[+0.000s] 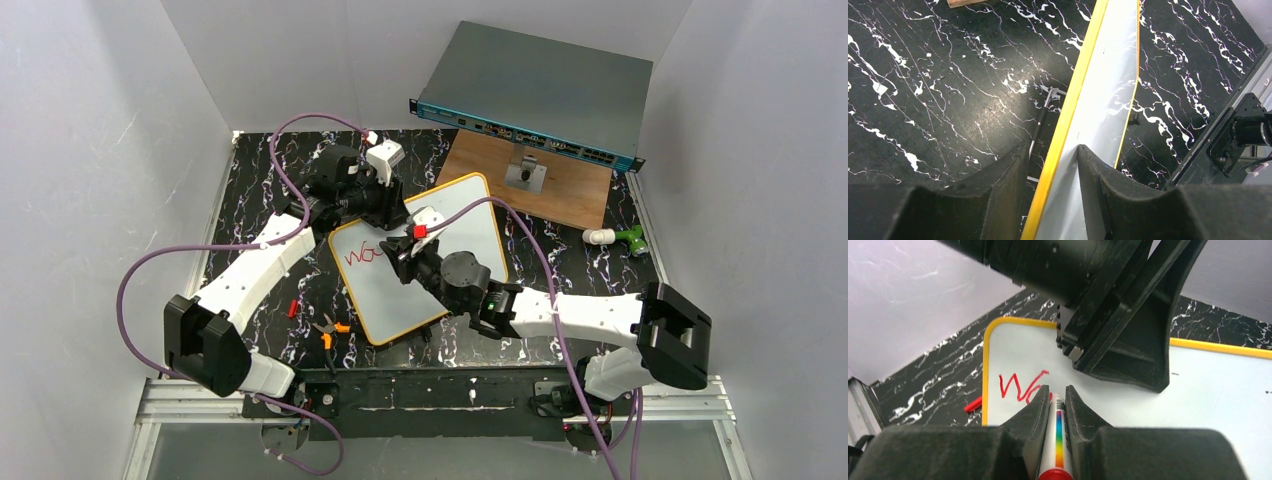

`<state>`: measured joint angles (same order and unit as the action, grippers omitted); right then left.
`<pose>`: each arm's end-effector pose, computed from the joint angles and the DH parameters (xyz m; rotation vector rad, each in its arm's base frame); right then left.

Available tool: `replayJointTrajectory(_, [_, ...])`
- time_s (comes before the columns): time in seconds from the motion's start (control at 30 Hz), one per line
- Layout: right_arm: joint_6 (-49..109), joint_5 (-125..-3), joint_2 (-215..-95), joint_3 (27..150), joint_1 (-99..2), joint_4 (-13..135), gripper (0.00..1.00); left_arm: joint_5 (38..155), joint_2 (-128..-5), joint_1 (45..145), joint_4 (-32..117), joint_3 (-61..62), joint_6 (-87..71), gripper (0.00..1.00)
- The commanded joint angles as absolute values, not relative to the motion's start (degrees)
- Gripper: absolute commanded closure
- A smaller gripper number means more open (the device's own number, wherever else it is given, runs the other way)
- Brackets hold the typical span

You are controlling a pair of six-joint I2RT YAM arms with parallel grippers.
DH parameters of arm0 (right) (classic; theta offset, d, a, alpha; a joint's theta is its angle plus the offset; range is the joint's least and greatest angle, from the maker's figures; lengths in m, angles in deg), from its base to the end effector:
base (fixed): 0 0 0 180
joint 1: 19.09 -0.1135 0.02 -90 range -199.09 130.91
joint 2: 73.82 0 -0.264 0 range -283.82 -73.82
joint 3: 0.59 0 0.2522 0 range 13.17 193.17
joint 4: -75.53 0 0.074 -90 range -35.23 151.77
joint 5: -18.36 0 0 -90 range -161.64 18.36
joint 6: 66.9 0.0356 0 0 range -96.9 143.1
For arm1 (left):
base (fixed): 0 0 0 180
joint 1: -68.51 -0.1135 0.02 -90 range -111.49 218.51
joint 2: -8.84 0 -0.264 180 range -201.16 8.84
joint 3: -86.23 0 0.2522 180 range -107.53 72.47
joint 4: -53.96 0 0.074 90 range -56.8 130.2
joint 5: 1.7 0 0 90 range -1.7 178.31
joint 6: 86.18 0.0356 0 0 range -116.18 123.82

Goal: Write a sentence on the whiteboard

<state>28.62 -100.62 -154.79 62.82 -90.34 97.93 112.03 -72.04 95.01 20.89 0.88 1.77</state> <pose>0.1204 0.3011 0.3070 -0.4535 1.4690 0.7003 0.2828 -0.1570 0.3428 0.6972 1.9869 -0.7313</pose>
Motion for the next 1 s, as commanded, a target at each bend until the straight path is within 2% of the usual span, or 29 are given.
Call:
replayJointTrajectory(0.0, [31.6, -101.8, -153.9, 61.4, -90.1, 107.8, 0.99, 111.8, -68.3, 95.2, 23.0, 1.0, 2.1, 1.0])
replayJointTrajectory(0.4, [36.0, -106.1, -154.1, 59.4, -89.9, 110.4, 0.99, 112.1, -68.5, 95.5, 23.5, 0.6, 1.6, 1.0])
replayJointTrajectory(0.97, [39.3, -105.6, -157.5, 62.2, -87.9, 108.2, 0.99, 111.9, -68.2, 95.7, 23.3, 0.6, 1.9, 1.0])
